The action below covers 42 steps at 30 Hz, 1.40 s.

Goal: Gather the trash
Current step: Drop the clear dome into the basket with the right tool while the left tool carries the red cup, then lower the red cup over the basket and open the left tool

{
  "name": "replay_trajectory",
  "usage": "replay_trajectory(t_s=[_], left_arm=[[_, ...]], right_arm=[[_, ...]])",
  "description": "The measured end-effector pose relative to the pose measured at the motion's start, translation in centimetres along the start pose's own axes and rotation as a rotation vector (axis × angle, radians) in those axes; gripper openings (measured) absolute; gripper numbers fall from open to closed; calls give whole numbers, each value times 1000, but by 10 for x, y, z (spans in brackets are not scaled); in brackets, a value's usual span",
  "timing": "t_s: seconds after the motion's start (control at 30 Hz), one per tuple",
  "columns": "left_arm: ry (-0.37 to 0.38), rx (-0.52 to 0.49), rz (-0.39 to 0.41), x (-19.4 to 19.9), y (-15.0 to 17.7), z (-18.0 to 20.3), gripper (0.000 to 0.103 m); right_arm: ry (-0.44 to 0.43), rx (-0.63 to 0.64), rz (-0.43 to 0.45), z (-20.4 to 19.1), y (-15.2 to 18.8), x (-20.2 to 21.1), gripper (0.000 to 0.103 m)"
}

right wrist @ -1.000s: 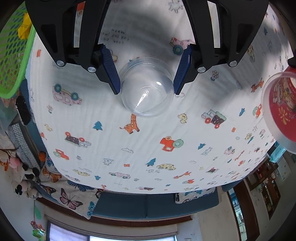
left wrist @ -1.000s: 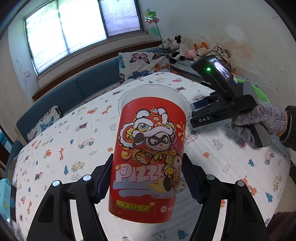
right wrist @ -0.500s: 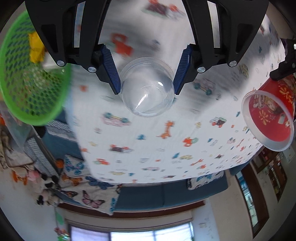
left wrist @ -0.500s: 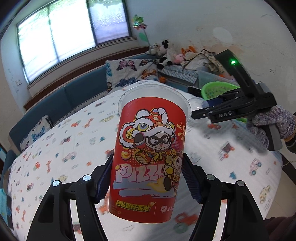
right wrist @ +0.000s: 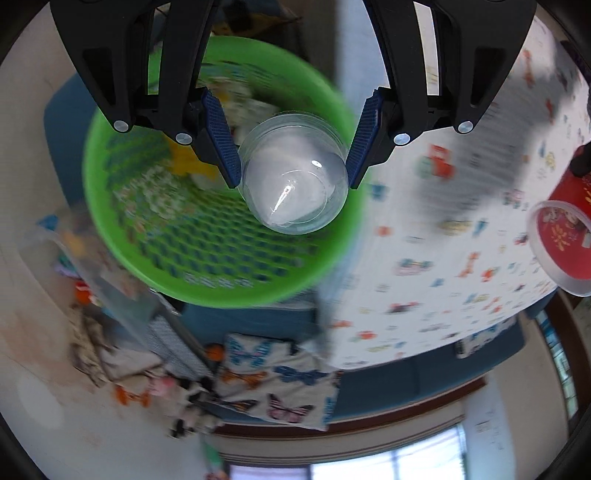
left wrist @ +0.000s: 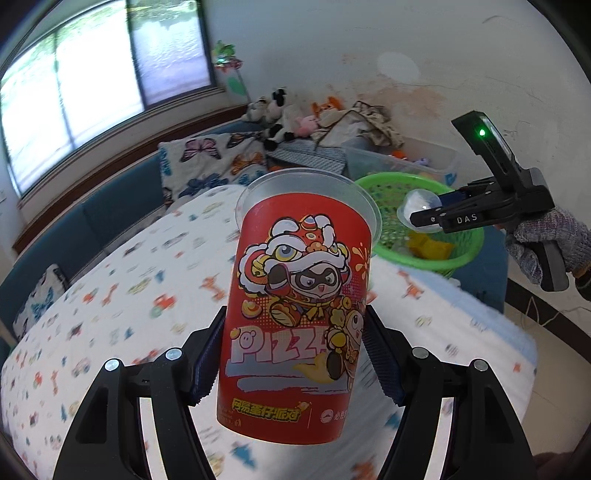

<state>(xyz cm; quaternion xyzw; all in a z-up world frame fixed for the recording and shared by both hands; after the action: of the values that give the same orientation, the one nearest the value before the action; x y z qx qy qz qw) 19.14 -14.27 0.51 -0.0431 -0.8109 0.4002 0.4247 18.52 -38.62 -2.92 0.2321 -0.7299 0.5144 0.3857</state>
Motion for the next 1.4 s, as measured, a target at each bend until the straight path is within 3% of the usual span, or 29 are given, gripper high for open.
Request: replay_trajectory(t_s=[0.43, 1.03, 1.4], left_arm=[[67, -62, 14, -47, -59, 31, 67], [175, -125, -38, -117, -113, 82, 68], [211, -147, -107, -146, -127, 104, 68]], right_arm=[[107, -101, 9, 77, -8, 1, 62], [106, -101, 74, 99, -10, 41, 71], [101, -129, 78, 116, -1, 46, 75]])
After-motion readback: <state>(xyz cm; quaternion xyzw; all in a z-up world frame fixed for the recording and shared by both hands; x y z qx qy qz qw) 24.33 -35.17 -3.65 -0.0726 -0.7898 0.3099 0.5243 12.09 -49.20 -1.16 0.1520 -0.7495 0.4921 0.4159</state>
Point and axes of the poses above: each gripper's, at about its wrist camera, not at the fingertips, and x roughly against the way its jaws point, z to its right, y to its underside, the point moved 2 cm from there along -x, roughly the way its jaws point, and after that the axes turned 15 degrees about -x, right-handed, at the moved point
